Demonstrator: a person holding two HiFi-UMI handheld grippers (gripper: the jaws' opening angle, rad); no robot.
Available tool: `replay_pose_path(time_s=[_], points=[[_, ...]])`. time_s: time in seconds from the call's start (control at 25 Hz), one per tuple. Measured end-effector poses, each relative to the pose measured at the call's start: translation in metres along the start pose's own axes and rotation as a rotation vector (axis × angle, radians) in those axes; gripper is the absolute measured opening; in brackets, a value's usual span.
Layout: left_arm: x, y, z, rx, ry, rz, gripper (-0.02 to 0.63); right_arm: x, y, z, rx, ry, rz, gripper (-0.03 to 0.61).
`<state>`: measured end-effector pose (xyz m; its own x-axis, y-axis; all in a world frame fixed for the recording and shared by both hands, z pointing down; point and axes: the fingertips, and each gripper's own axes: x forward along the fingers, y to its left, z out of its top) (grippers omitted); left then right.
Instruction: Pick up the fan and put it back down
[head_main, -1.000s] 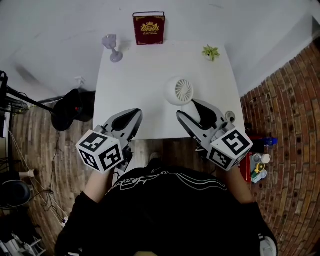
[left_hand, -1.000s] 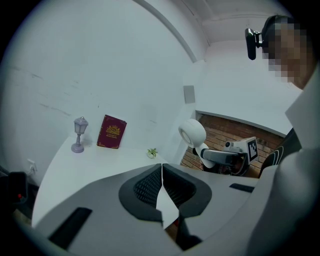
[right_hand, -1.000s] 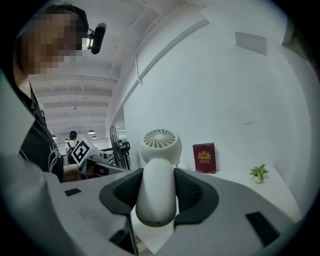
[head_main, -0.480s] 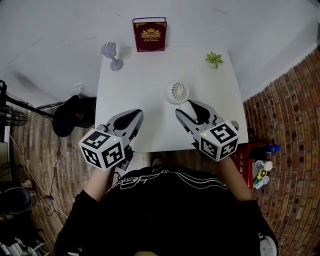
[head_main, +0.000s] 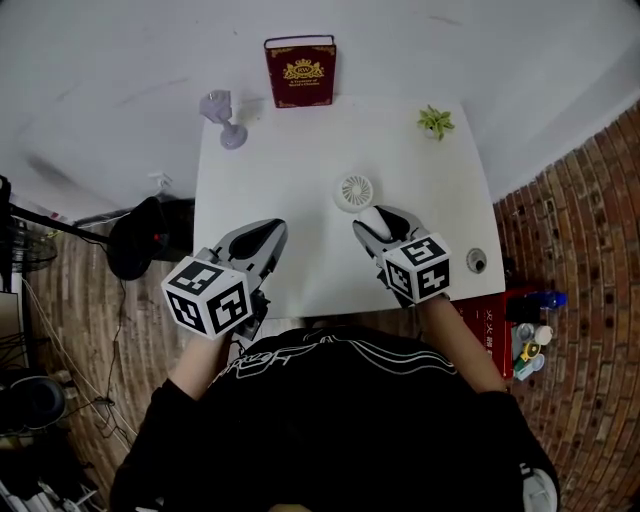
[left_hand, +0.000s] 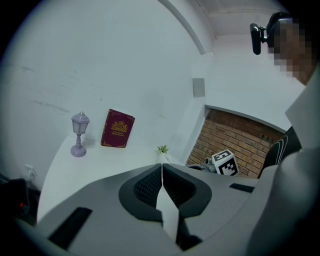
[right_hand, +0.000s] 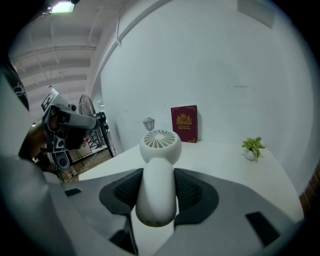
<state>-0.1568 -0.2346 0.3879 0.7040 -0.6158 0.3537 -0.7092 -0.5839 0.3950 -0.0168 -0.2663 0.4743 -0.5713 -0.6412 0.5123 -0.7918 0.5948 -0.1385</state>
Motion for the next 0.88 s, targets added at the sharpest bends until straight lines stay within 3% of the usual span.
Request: replay_pose_path(time_s=[0.32,0.88], points=[[-0.001,0.014,-0.010,-0.023,0.013,0.016,0.032,0.026,-0.020,-0.052,0.040,0.117,-0.043,0.190],[-0.001,0.029,-0.008,-0.037,0.007,0.050,0.032,0.045,-0.036,-0.101,-0.021,0.254,-0.083,0.190]])
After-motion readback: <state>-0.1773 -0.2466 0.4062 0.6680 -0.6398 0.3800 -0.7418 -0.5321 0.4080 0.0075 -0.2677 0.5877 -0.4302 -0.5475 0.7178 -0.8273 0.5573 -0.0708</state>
